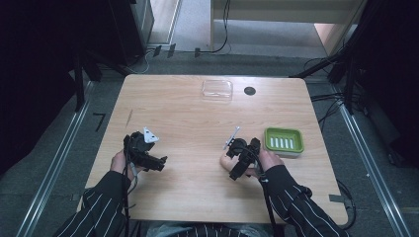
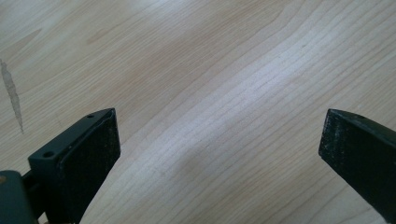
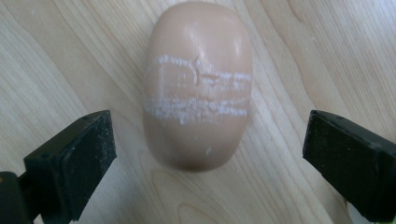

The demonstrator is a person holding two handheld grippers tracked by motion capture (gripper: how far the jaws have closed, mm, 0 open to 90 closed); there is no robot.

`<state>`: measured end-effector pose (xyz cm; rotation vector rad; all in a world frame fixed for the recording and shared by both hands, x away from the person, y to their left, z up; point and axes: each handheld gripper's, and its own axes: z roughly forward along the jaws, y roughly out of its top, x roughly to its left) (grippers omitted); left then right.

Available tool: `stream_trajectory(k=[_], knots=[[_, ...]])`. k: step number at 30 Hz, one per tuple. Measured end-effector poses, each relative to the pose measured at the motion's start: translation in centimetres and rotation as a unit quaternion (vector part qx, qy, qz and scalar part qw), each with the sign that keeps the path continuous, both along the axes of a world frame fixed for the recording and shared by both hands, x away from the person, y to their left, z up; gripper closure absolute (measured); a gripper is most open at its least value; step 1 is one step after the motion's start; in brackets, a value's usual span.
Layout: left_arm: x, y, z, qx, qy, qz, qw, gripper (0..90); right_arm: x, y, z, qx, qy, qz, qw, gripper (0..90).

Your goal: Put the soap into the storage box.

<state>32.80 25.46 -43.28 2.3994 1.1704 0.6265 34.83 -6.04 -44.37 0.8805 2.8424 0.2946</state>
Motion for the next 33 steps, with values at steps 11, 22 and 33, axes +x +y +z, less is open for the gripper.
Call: stream_trajectory(k=[11,22,33], knots=[[0.0,-0.2,0.1,-0.004,-0.003,-0.004,1.0000,0.0,1.2,1.2,-0.3,-0.007,0.013,0.012,0.9998,3.1],[0.0,-0.2,0.0,-0.003,-0.002,-0.004,1.0000,0.0,1.4,1.2,-0.9,-0.009,0.017,0.014,0.9997,7.5],[0.1,-0.3,0.0,-0.002,0.000,-0.004,1.0000,0.0,1.8,1.3,-1.1,0.001,0.012,0.009,0.9999,14.8]])
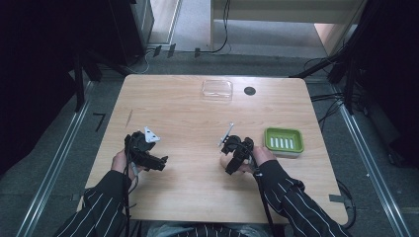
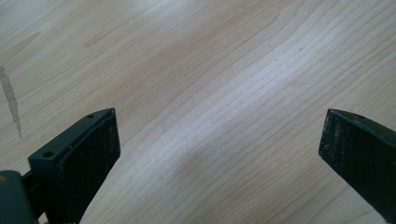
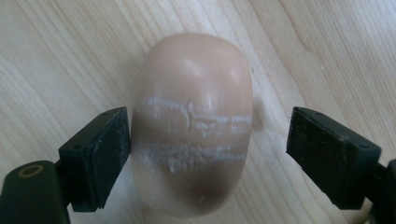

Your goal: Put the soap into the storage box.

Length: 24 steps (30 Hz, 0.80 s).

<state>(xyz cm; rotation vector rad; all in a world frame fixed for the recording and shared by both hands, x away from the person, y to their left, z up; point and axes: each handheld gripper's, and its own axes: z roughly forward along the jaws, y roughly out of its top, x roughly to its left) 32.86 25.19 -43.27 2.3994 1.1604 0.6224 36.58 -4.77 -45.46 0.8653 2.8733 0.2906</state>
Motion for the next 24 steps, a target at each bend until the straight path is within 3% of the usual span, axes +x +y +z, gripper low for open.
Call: stream_trajectory(k=[5,14,20,24], knots=[[-0.02,0.06,0.01,0.000,-0.001,0.000,1.0000,0.0,0.21,0.82,-0.38,-0.012,0.004,0.009,0.9999,22.0],[-0.02,0.14,0.02,-0.001,-0.001,0.000,1.0000,0.0,0.33,0.73,-0.70,-0.026,0.011,0.001,0.9996,24.5],[-0.05,-0.02,0.03,0.000,-0.001,-0.001,1.0000,0.0,0.29,0.69,-0.81,-0.027,0.012,0.003,0.9996,32.8],[-0.06,0.04,0.03,0.000,-0.002,0.000,1.0000,0.0,0.27,0.68,-0.76,-0.026,0.013,0.002,0.9996,33.3]])
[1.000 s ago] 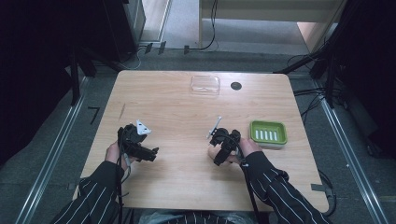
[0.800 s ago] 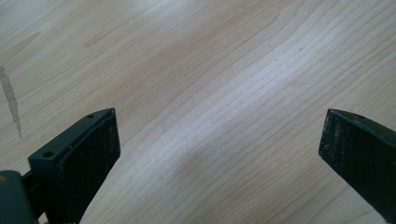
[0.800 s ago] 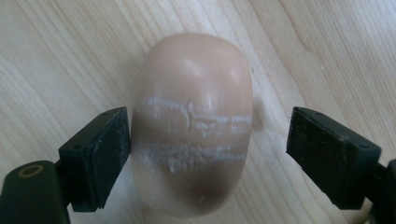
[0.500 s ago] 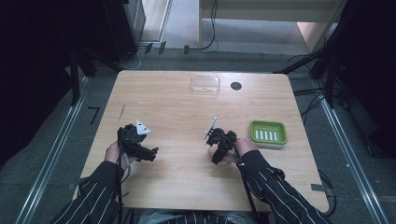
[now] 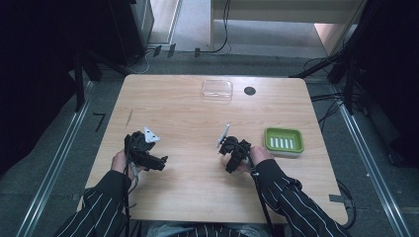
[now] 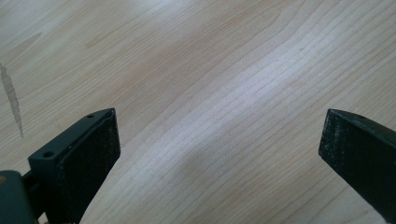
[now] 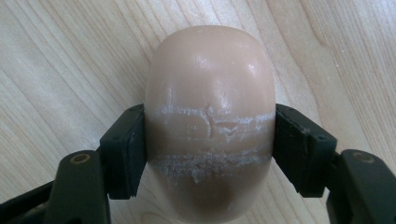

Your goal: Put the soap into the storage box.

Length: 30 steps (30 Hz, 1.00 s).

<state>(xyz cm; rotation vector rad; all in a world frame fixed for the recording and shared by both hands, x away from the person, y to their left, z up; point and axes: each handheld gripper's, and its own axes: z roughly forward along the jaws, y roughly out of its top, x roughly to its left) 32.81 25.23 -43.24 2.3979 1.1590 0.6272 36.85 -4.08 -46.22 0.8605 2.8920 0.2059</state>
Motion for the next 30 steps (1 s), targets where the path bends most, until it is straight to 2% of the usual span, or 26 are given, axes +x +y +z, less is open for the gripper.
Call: stream_trajectory(k=[12,21,30], knots=[[0.0,0.1,0.0,-0.003,0.001,-0.002,1.0000,0.0,-0.1,-0.1,0.2,0.000,0.002,0.006,1.0000,33.8],[0.0,0.1,0.0,-0.003,0.001,-0.002,1.0000,0.0,-0.2,-0.8,1.0,0.007,0.003,0.011,0.9999,33.8],[0.0,0.2,0.1,-0.001,0.000,-0.001,1.0000,0.0,-0.3,-1.1,1.3,-0.001,0.000,0.030,0.9995,33.8]])
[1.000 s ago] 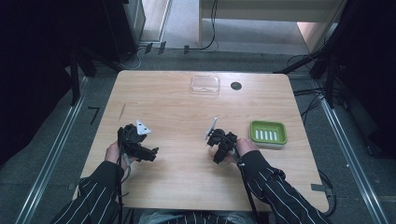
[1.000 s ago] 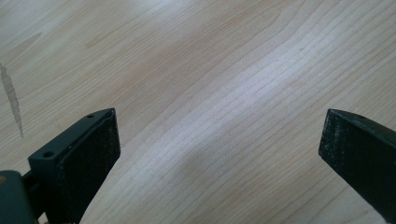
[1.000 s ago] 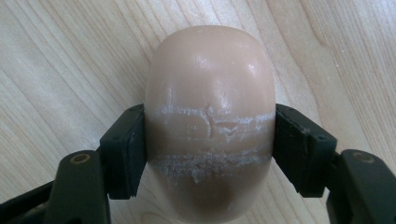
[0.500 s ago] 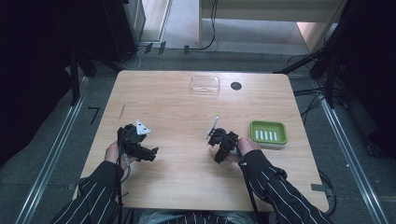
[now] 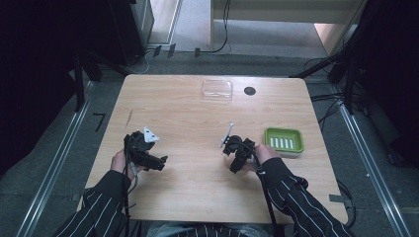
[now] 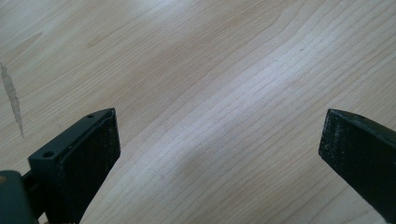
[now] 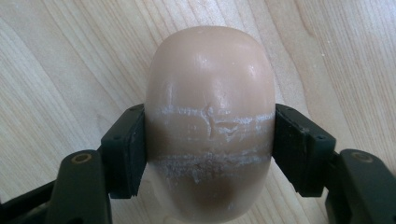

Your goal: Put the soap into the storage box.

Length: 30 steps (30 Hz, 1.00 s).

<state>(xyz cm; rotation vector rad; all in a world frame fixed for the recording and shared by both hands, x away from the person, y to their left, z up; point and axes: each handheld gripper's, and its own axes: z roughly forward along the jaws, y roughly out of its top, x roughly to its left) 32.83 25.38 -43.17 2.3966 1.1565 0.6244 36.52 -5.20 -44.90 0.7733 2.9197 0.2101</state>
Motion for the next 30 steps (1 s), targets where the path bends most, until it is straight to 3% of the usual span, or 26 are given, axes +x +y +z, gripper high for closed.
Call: stream_trajectory(k=[9,30], knots=[[0.0,0.0,0.0,0.000,0.001,0.000,1.0000,0.0,-0.1,-0.4,0.5,0.000,-0.004,0.005,1.0000,33.8],[0.0,0.0,0.0,0.000,0.001,0.000,1.0000,0.0,0.1,-2.8,1.9,0.008,-0.006,-0.012,0.9999,33.9]])
